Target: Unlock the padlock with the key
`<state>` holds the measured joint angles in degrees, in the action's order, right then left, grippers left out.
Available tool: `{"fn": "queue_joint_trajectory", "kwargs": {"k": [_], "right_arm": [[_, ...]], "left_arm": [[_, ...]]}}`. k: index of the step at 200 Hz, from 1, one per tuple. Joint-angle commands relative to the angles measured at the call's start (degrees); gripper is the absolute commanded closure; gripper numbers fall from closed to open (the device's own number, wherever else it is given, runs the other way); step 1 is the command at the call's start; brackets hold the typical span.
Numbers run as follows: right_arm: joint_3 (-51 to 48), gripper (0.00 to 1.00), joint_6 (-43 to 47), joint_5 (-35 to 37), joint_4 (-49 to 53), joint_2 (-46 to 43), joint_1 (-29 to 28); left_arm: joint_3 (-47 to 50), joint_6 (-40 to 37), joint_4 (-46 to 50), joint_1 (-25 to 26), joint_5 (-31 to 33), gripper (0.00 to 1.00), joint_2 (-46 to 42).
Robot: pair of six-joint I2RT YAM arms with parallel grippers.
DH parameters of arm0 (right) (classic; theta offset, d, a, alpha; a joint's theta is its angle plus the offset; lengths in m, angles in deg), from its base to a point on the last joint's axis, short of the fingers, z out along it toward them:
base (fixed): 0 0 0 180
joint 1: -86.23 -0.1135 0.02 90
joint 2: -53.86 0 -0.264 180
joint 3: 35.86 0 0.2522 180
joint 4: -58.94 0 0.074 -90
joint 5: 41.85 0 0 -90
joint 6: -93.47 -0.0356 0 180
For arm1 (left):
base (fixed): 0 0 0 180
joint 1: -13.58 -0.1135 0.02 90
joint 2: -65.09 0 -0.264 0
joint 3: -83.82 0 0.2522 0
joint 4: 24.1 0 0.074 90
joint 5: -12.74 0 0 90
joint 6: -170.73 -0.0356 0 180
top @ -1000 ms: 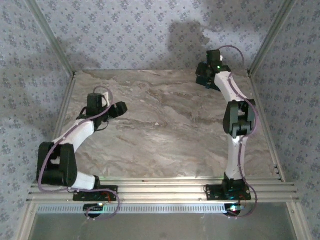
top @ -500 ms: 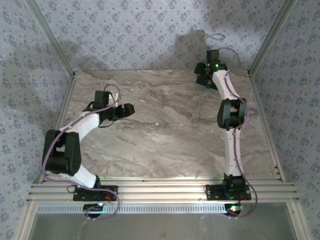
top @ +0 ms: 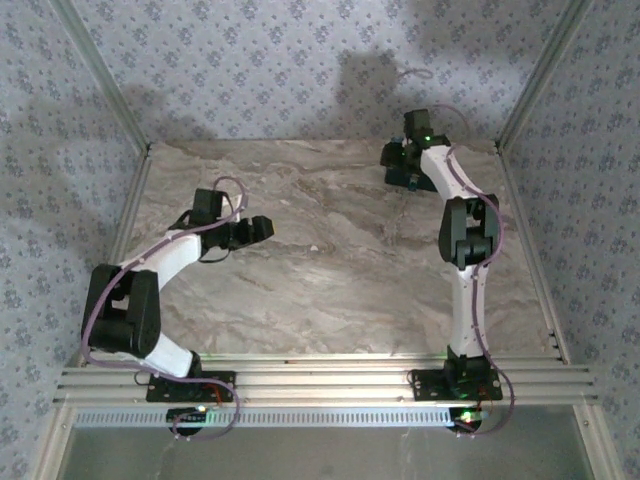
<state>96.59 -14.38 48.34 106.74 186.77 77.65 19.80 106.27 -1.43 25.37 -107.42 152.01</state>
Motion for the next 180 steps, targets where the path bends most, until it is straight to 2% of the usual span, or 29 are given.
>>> {"fn": "queue_joint_trajectory", "kwargs": {"k": [1,24,53,69,101,118,142,180], "right_arm": [[-9.6,0.21,2.3,-1.7,5.9,-3.7,-3.3],[-17.4,0.21,2.3,-1.9,4.7,-8.2,-8.0],[-22.8,0.21,1.4,-2.1,3.7,-12.0,-16.7],[-22.8,0.21,0.6,-2.2,4.1,-13.4,-21.4],[-18.5,0.18,0.5,-2.0,7.1,-16.4,-27.3],[-17.1,0.16,-0.3,-1.7,8.3,-18.9,-27.7],[-20.5,0.16,-4.2,-0.5,7.6,-24.8,-26.5],[-37.0,0.15,-13.4,-0.6,3.1,-37.6,-21.9]], "left_arm": [[1.7,0.7,-1.0,0.9,0.6,0.24,-3.8],[3.4,1.3,-1.0,1.0,1.2,0.24,-5.8],[4.4,1.1,0.5,1.0,2.8,0.24,-8.6],[4.4,1.1,2.0,0.9,3.7,0.24,-9.7],[3.7,0.7,5.2,0.8,4.6,0.24,-11.5],[2.9,0.1,6.8,0.5,5.0,0.24,-12.5],[0.7,-0.7,8.9,0.2,5.1,0.24,-12.2],[-6.2,-1.5,10.7,0.2,2.6,0.24,-6.2]]}}
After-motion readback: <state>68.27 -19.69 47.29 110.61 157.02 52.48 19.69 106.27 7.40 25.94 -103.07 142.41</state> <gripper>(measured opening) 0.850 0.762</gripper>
